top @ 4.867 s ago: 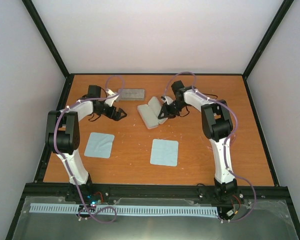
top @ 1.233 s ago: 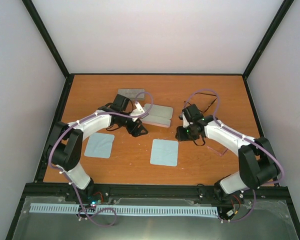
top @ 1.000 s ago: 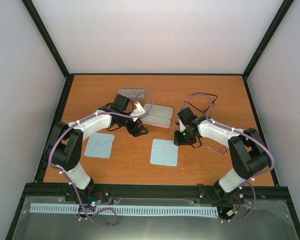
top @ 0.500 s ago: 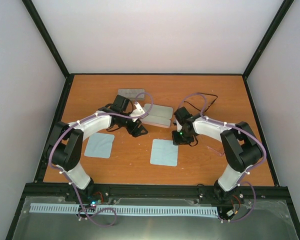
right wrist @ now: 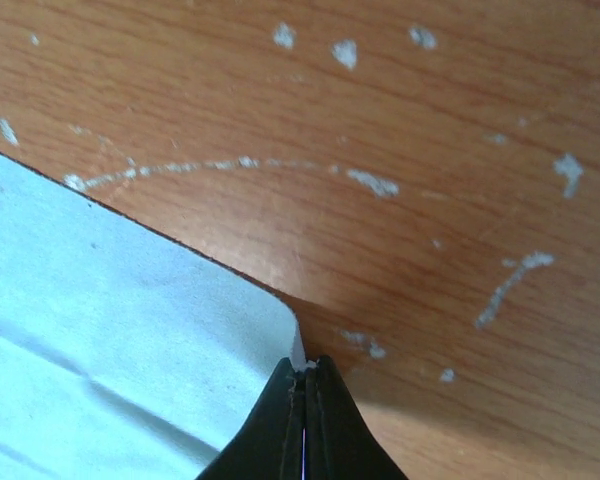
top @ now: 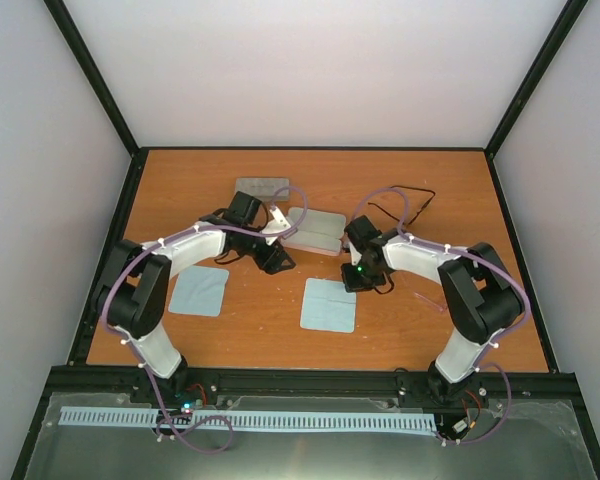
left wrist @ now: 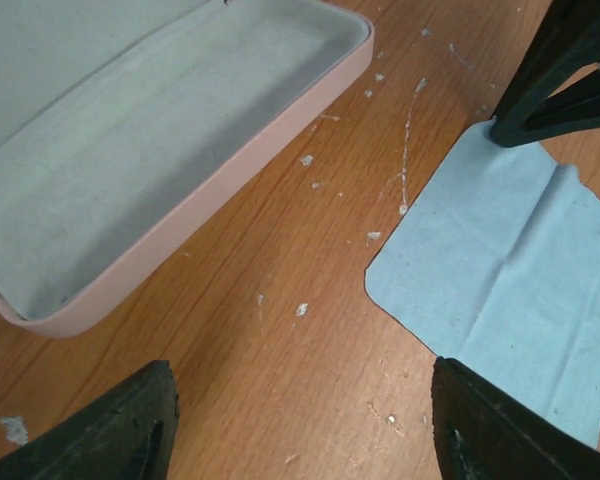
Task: Organize the sunglasses
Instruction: Fold the glasses cleaning cloth at the center of the board.
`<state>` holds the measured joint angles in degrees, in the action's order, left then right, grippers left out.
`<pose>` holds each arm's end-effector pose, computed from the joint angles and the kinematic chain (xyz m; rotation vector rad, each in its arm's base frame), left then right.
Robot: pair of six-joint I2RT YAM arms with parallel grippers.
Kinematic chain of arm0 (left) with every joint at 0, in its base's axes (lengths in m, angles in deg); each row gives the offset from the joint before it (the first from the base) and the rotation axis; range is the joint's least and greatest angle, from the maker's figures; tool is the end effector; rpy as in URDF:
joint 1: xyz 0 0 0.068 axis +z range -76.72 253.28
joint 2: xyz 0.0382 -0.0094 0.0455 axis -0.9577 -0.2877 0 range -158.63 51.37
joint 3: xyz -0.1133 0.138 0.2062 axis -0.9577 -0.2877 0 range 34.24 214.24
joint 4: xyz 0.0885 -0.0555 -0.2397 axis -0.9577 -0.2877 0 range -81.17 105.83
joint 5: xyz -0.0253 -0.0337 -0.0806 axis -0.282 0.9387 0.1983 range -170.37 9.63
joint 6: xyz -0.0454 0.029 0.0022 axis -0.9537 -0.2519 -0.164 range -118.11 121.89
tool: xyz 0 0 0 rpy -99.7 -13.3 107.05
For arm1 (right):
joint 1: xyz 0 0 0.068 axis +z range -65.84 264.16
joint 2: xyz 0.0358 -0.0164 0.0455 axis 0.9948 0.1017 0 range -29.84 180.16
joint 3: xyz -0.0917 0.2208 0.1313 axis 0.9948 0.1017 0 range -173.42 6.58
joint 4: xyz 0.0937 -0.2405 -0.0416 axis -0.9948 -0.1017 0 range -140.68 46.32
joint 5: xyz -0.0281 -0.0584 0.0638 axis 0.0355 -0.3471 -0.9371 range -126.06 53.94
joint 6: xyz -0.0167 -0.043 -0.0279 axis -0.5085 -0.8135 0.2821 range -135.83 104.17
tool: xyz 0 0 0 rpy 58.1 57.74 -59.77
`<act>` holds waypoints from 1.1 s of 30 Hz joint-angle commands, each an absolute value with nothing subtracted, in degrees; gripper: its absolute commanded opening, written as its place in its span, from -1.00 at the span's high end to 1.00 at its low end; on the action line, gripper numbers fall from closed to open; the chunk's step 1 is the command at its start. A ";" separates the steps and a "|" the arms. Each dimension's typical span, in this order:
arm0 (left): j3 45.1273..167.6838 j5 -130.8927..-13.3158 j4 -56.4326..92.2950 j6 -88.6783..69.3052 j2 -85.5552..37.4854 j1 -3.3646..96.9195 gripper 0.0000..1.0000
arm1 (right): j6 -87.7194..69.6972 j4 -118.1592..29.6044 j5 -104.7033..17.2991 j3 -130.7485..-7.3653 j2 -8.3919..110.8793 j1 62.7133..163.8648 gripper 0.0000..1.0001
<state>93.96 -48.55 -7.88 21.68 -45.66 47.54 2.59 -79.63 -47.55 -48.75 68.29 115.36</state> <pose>0.2928 -0.1621 0.1835 1.1673 2.2932 -0.7650 0.2521 0.1610 0.1456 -0.3661 2.9993 0.4008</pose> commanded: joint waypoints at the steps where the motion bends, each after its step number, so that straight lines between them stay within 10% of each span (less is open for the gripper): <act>1: 94.89 -49.99 -6.89 20.96 -48.02 45.72 -0.34 | 3.62 -80.33 -46.17 -47.04 66.00 115.81 0.94; 33: 98.23 -55.40 -6.42 22.46 -57.09 36.46 0.10 | 2.92 -78.67 -47.36 -51.12 69.10 114.62 0.94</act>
